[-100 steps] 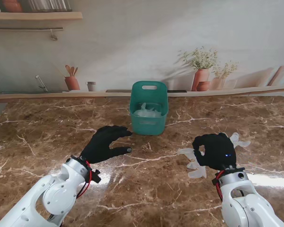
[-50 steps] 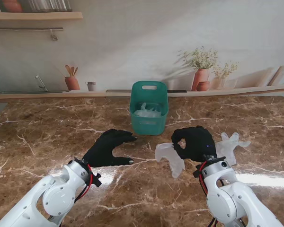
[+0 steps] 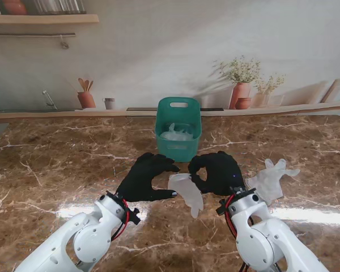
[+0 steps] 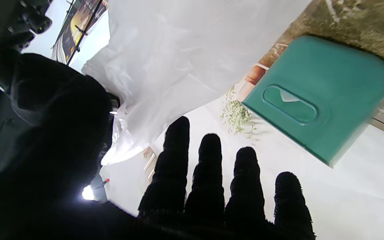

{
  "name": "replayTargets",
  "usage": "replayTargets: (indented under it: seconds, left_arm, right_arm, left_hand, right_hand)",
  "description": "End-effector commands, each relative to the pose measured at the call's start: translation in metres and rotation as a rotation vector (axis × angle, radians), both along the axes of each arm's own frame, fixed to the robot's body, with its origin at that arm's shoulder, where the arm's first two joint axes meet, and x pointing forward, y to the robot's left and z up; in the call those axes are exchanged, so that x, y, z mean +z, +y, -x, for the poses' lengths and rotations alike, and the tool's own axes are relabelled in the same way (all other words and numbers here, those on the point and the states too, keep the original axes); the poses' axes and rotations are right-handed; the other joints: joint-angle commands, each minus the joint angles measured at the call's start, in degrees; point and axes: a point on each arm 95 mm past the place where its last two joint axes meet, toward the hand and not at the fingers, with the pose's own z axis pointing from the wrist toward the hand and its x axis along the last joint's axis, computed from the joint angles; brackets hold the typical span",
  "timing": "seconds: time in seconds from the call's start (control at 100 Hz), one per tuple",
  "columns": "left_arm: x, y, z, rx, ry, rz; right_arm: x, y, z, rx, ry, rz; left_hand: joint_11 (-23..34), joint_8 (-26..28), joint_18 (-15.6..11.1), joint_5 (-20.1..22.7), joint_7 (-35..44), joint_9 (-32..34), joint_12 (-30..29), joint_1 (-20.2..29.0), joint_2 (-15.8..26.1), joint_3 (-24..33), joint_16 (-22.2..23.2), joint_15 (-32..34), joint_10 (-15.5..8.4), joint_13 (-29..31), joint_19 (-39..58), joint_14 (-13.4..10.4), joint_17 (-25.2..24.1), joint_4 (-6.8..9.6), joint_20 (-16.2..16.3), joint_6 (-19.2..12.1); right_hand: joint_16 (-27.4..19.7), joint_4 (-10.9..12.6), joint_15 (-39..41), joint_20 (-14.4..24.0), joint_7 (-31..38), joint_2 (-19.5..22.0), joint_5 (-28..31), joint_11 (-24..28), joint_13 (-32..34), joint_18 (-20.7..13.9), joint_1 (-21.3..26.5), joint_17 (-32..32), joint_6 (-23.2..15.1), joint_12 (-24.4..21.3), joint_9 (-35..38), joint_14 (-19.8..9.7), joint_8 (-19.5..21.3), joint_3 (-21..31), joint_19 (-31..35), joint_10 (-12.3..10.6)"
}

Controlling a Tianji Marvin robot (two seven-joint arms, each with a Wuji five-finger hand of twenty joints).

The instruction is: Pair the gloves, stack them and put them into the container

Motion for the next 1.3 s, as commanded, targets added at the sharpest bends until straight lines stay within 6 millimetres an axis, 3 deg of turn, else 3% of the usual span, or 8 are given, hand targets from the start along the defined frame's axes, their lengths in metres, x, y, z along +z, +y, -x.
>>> replayTargets:
  seconds: [0.0, 0.1, 0.26, 0.37, 0.56, 0.72, 0.87, 1.29]
  left_arm:
    - [-0.001, -0.008, 0.002, -0.005, -0.005, 0.041]
    - [0.000, -0.012, 0.005, -0.027, -0.001, 0.111]
    - [0.003, -0.012, 0.007, -0.036, 0.022, 0.169]
    - [0.006, -0.012, 0.008, -0.016, 0.013, 0.195]
    - [0.010, -0.009, 0.008, -0.008, 0.012, 0.203]
    - [0.012, -0.008, 0.010, -0.026, 0.014, 0.201]
    - [0.013, -0.004, 0.010, -0.037, 0.007, 0.172]
    - [0.025, 0.020, 0.036, -0.061, -0.037, 0.100]
  right_arm:
    - [-0.003, 0.003, 0.003, 0.009, 0.025, -0.008]
    - [-0.004, 0.003, 0.004, 0.011, 0.034, -0.009]
    - [-0.009, 0.002, 0.006, 0.002, 0.053, -0.050]
    - [-0.016, -0.002, 0.009, 0.012, 0.103, -0.071]
    - [-0.027, -0.009, 0.013, 0.027, 0.173, -0.083]
    - [-0.032, -0.011, 0.010, 0.019, 0.180, -0.055]
    - [-0.032, -0.010, 0.010, 0.045, 0.188, -0.079]
    - [-0.014, -0.013, 0.038, 0.117, 0.170, -0.081]
  left_hand:
    - [4.3, 5.7, 0.5, 4.1, 7.8, 6.4, 4.6, 1.0, 0.3, 4.0, 4.8, 4.4, -1.6, 3.5, -1.2, 1.8, -1.3, -2.02, 3.5, -5.7]
    - [9.2, 6.6, -0.3, 11.2, 21.6, 18.4, 11.3, 16.1, 4.0, -6.7, 12.1, 10.1, -3.3, 10.6, 2.8, 2.9, -1.2, -4.40, 6.9, -13.7]
    - [8.7, 9.9, -0.9, 14.3, 26.0, 27.8, 22.1, 17.6, 8.3, -3.6, 16.6, 14.8, -3.7, 15.5, 7.7, 3.8, -1.1, -4.93, 11.0, -13.1]
    - [9.9, 14.0, -0.1, 14.8, 25.1, 29.8, 20.3, 17.2, 8.7, -2.2, 17.8, 17.0, -1.9, 17.6, 12.1, 4.2, -0.7, -5.22, 12.9, -10.8]
    - [10.9, 16.3, 0.3, 14.7, 23.9, 31.4, 15.9, 16.2, 8.7, -0.3, 18.4, 18.2, -1.8, 18.7, 15.8, 3.9, -0.5, -5.39, 12.3, -11.2]
    - [10.8, 17.7, 0.2, 14.0, 23.7, 30.9, 16.8, 15.8, 9.1, -0.2, 18.7, 18.4, -2.5, 18.6, 16.2, 3.7, -0.6, -5.25, 11.8, -12.1]
    - [13.6, 18.6, 0.4, 13.8, 23.5, 30.7, 18.8, 15.7, 9.2, -0.2, 22.4, 22.2, -1.7, 19.3, 16.8, 4.2, -0.8, -5.19, 11.3, -11.5]
    - [18.9, 10.0, 3.8, 16.6, 26.3, 35.6, 22.3, 13.9, 5.2, 1.6, 26.2, 26.9, -0.6, 25.4, 24.4, 6.1, -0.2, -5.66, 10.6, -10.6]
  right_hand:
    - [1.1, -1.5, 0.5, 1.1, 2.2, 0.4, 1.5, 0.7, 2.0, 0.5, -0.5, -0.1, 0.3, 1.0, 1.1, -0.3, -0.3, 1.2, 1.2, -0.1]
    - [1.1, -1.5, 0.5, 1.0, 2.3, 0.4, 1.4, 0.7, 1.9, 0.5, -0.4, -0.1, 0.3, 1.0, 1.0, -0.4, -0.5, 1.1, 1.2, -0.2]
    - [0.7, -0.8, -0.2, 0.7, 0.2, 0.3, -2.7, -2.0, 2.4, 1.1, -0.4, 0.6, -2.6, -1.4, -1.4, 0.2, 0.1, 0.6, 1.5, -0.2]
    - [-2.6, 7.4, -4.9, -0.9, -26.3, 5.9, -12.1, -8.5, 2.6, 1.9, -8.3, 0.4, 6.9, -18.8, -8.2, 2.0, -0.9, -3.2, 0.7, 2.1]
    - [-3.3, 6.0, -8.2, -0.3, -42.5, 2.2, -22.4, -10.3, 3.0, 2.4, -9.0, 0.3, 15.2, -23.0, -11.2, 2.6, -16.2, -17.3, 0.1, 2.5]
    - [6.5, 3.9, 5.4, 0.7, -35.1, -4.1, -18.3, 7.0, 4.7, 1.8, -8.5, 0.7, 12.8, -8.1, -5.3, -0.9, -20.1, -10.8, 1.1, -1.7]
    - [8.4, -3.9, 19.1, -0.6, 5.0, -1.3, 1.5, 15.4, 14.2, 3.4, 0.4, 3.9, -3.4, 0.5, 14.5, -1.1, -25.2, -9.8, 4.8, -3.4]
    - [4.3, -2.4, 8.2, -0.7, 5.0, 8.0, 4.7, 3.9, 9.3, 3.1, -2.1, 1.6, -2.9, -5.9, 9.8, 0.8, -14.8, -9.6, 4.6, -0.4]
